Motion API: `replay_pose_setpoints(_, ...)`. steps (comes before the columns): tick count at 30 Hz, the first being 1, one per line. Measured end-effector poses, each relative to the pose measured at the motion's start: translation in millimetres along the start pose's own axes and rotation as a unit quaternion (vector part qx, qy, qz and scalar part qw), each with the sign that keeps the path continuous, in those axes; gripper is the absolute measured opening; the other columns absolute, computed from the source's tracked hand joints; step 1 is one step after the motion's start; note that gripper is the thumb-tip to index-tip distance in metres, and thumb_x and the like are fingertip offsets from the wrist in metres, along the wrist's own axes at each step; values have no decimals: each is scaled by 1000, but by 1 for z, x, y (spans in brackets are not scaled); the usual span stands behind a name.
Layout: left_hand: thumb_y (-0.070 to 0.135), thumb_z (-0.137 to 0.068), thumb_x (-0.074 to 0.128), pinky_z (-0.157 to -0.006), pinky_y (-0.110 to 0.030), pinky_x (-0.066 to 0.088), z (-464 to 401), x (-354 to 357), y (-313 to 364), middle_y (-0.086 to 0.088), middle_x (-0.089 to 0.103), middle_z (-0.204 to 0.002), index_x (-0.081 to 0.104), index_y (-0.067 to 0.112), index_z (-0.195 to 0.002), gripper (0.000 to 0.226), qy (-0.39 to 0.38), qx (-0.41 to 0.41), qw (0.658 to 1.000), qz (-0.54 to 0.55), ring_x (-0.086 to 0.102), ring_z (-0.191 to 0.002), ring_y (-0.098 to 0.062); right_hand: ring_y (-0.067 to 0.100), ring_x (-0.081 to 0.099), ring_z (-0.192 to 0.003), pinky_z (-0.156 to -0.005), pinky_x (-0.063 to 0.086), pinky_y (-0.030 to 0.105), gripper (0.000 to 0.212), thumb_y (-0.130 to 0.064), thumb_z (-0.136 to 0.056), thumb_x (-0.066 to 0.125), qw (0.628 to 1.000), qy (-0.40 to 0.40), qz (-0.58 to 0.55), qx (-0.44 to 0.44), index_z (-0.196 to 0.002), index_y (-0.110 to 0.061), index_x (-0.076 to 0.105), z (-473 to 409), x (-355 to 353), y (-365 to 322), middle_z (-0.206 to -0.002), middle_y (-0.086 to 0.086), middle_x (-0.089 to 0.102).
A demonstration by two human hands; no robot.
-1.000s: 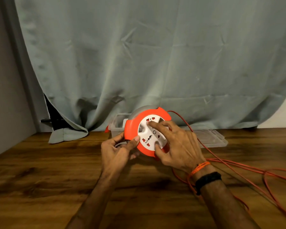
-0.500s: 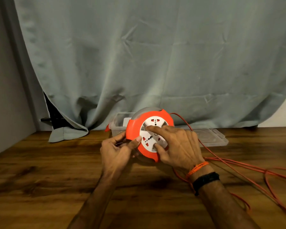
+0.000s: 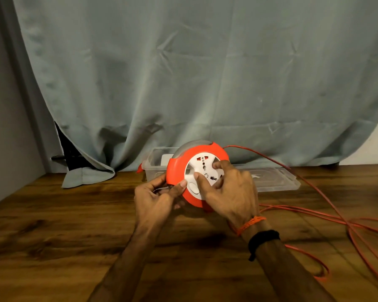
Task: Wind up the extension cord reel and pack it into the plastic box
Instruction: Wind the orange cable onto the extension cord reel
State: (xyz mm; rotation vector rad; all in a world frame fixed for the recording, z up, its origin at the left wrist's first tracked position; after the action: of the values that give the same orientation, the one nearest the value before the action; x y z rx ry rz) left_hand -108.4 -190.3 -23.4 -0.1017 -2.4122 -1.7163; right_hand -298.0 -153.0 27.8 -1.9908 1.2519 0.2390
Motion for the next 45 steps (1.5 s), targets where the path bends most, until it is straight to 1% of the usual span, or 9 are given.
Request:
replay_pose_setpoints(3,6,-76,77,-59,-35,61,-1,-1,-2,-7,77,-91,70,6,-111,35,3,-13,1000,17,75,-79,-22,23,70,-70,-60,55,36,53,-61,-76,58,992,20,49,-111,-115,-26,61,1,-14,-19,-71,-6,71)
replay_pose_setpoints(6,6,-76,77,-59,-37,61,-2,-2,-4,-7,77,-92,70,8,-109,34,10,-16,1000,19,75,-79,-22,24,68,-71,-53,53,34,53,-48,-72,65,978,17,78,-190,-123,-30,60,6,-17,-32,-102,-7,67)
replay_pose_setpoints(11,8,-74,79,-57,-34,58,-6,-6,-11,-13,76,-95,70,5,-110,38,27,-25,999,19,75,-81,-27,25,64,-64,-55,52,34,63,-47,-69,62,974,-57,114,-189,-131,-41,53,8,2,-27,-123,-3,55)
replay_pose_setpoints(21,5,-75,77,-56,-32,60,-4,-7,-6,-5,76,-90,72,13,-103,29,15,-32,999,24,75,-78,-22,33,66,-87,-65,54,42,61,-41,-86,47,952,-143,167,-215,-142,-56,30,10,28,-20,-140,5,45)
replay_pose_setpoints(26,5,-74,78,-57,-34,60,-1,-5,-3,-7,76,-92,70,8,-109,35,13,-19,1000,10,75,-77,-24,31,68,-82,-64,51,37,61,-45,-76,58,963,-87,154,-206,-136,-50,44,10,17,-25,-119,2,63)
replay_pose_setpoints(33,9,-70,82,-69,-53,59,1,-1,-2,-3,77,-77,73,9,-105,36,9,4,999,-36,70,-67,-35,29,71,-89,-80,58,38,64,-53,-62,72,998,-14,24,-54,-124,-43,63,10,8,-5,-94,6,77)
replay_pose_setpoints(38,9,-70,82,-52,-31,58,1,-1,1,3,76,-73,71,5,-110,42,11,9,999,-45,69,-57,-19,26,72,-85,-83,58,36,61,-53,-62,75,1000,5,-31,-1,-120,-35,68,11,5,-1,-91,5,77)
replay_pose_setpoints(43,6,-73,80,-51,-28,58,7,5,3,2,75,-78,70,8,-112,41,1,2,999,-37,73,-61,-15,28,70,-93,-79,50,28,59,-62,-78,66,989,35,-79,118,-101,-8,69,9,3,18,-88,12,75)
replay_pose_setpoints(45,5,-73,79,-51,-28,58,8,7,3,0,75,-79,71,9,-109,37,2,-1,1000,-24,73,-63,-15,29,70,-89,-75,48,29,55,-59,-83,63,993,34,-64,93,-96,-6,69,6,-1,14,-81,12,75)
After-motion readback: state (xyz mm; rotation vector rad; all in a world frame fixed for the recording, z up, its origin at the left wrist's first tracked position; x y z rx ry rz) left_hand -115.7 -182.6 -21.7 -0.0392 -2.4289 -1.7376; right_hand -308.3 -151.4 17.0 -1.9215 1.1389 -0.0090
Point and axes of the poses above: each hand's wrist, its own z-axis away from the middle knuckle, its own x-axis out of the palm, y = z × x, the point moved 10 cm from there along -z, towards the middle knuckle
